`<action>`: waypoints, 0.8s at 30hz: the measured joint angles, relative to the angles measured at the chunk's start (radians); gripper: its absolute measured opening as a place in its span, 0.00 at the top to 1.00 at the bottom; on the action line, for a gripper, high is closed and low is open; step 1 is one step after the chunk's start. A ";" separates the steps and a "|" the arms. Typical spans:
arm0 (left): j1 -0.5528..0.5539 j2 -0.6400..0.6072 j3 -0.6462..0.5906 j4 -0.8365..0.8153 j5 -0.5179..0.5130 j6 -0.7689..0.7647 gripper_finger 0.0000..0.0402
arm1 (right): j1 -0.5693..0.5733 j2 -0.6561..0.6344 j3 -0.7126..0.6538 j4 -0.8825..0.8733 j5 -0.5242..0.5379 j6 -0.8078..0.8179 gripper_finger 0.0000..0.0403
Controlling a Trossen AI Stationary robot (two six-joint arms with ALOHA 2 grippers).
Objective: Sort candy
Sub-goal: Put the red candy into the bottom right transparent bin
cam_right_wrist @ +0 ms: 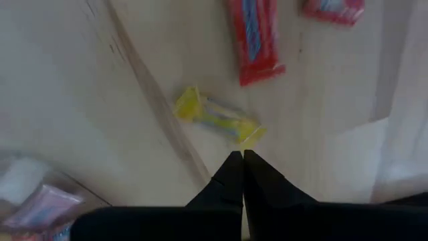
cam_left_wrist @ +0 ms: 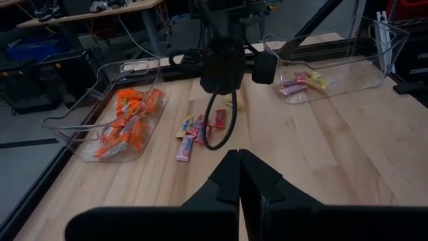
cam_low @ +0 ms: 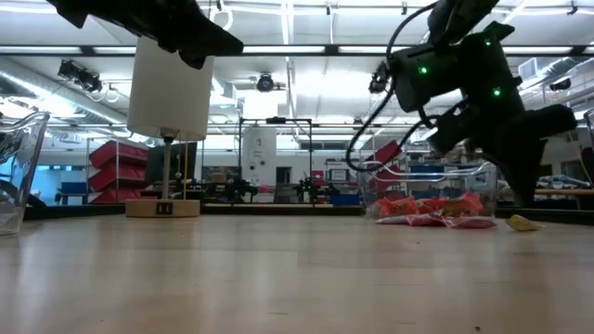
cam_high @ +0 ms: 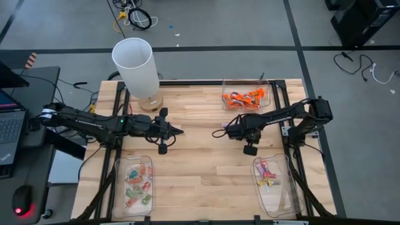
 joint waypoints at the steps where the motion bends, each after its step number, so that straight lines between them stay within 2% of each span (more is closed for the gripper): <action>1: 0.000 0.000 0.000 -0.003 0.000 0.000 0.99 | 0.000 0.000 -0.009 0.007 -0.002 0.003 1.00; 15: 0.000 0.000 0.000 -0.007 0.001 0.005 0.99 | 0.000 0.000 -0.072 0.193 -0.025 0.006 1.00; 20: 0.000 0.000 0.000 -0.007 0.001 0.005 0.99 | 0.000 0.000 -0.072 0.321 -0.024 -0.018 1.00; 24: 0.000 0.000 0.000 -0.006 0.001 0.005 0.99 | 0.000 0.000 -0.038 0.324 0.022 -0.041 1.00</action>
